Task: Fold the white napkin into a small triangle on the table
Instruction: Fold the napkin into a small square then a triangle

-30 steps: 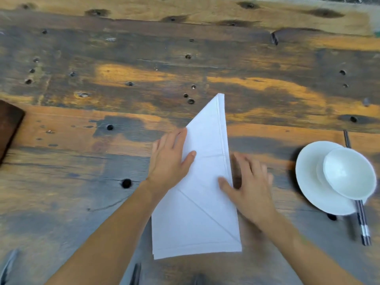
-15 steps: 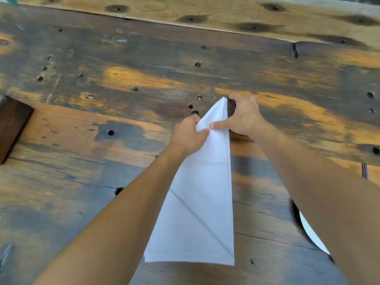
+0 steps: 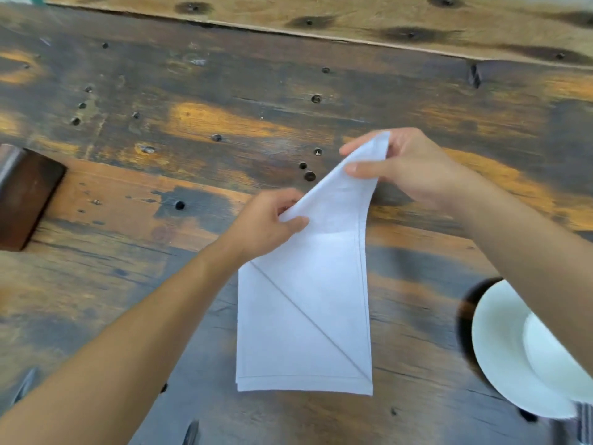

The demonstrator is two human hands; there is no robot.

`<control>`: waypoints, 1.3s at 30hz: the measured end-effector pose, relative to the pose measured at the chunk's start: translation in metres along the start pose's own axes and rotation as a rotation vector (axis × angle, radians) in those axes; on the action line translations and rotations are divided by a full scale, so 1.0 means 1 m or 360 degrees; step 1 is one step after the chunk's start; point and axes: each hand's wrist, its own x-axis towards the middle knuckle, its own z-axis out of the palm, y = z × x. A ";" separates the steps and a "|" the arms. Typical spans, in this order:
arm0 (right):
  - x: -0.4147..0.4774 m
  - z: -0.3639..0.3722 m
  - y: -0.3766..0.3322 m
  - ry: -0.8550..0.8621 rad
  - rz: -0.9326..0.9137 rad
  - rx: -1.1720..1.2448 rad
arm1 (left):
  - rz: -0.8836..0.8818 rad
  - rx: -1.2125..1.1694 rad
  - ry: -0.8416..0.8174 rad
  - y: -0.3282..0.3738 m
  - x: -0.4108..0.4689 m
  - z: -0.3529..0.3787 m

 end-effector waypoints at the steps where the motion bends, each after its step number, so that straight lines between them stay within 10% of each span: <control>1: -0.014 0.001 -0.004 -0.0005 -0.0072 -0.0131 | 0.0016 0.0139 -0.0014 -0.008 -0.008 -0.005; 9: -0.147 0.038 0.023 0.0014 -0.0321 -0.0619 | 0.0433 0.1069 0.0164 -0.060 -0.075 -0.017; 25: -0.235 0.117 0.121 0.0485 -0.0570 -0.1180 | 0.0744 0.1194 0.0708 -0.102 -0.098 0.014; 39: -0.249 0.139 0.150 0.0508 -0.0614 -0.1640 | 0.0667 0.1400 0.0420 -0.119 -0.133 0.034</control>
